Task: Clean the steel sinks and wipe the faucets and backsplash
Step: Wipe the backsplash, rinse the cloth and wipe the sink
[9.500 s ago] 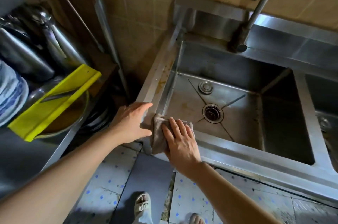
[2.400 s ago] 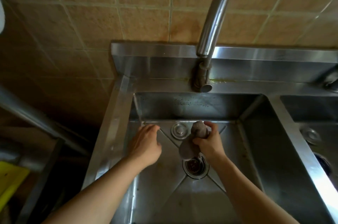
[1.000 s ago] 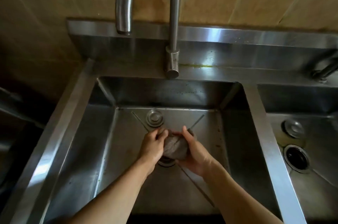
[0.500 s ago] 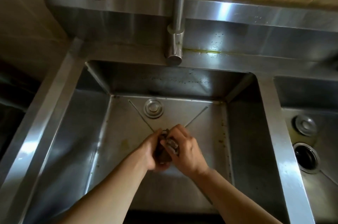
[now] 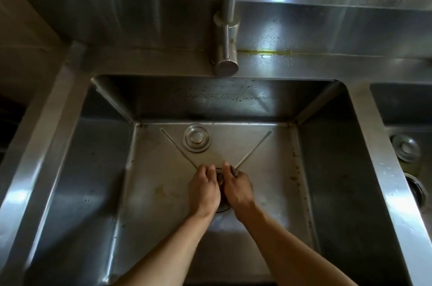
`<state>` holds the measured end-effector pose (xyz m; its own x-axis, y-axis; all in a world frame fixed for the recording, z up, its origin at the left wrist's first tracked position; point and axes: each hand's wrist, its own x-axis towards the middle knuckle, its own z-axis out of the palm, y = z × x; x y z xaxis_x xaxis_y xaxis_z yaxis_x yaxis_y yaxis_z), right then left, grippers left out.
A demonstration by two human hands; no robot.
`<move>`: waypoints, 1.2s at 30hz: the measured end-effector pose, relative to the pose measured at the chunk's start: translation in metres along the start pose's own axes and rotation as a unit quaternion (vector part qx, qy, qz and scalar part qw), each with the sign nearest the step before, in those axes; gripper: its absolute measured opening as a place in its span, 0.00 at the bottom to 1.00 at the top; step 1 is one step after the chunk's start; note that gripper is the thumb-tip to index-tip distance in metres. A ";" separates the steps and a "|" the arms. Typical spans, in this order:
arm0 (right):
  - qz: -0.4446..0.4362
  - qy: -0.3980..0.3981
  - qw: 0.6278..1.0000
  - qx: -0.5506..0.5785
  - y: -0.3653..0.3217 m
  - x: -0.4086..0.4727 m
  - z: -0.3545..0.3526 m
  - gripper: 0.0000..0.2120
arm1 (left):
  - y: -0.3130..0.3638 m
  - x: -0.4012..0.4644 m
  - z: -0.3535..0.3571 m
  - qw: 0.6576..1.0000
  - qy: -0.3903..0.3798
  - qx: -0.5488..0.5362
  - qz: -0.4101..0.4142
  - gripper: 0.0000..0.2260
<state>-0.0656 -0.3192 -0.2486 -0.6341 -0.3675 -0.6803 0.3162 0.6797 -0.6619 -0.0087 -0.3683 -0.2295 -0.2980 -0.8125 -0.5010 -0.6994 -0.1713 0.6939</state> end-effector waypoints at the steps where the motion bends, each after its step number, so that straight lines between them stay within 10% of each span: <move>1: 0.025 -0.010 1.000 -0.004 0.004 0.007 0.003 0.23 | -0.005 0.003 0.004 1.000 0.004 0.000 0.014 0.13; 22: 0.204 -0.115 0.965 0.117 0.014 0.035 0.004 0.10 | -0.032 0.019 0.014 0.969 -0.062 0.078 0.228 0.12; 30: 0.192 -0.150 0.951 0.190 -0.010 -0.011 -0.029 0.26 | -0.014 0.008 -0.005 0.993 -0.076 -0.080 -0.040 0.09; 36: -0.110 -0.197 0.972 0.070 -0.022 -0.047 -0.056 0.25 | 0.015 0.006 -0.027 0.872 -0.191 -0.295 -0.341 0.14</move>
<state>-0.0824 -0.2814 -0.1842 -0.3862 -0.7277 -0.5668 0.3139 0.4741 -0.8226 -0.0036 -0.3903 -0.2083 -0.2166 -0.1847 -0.9586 -0.3760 -0.8904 0.2565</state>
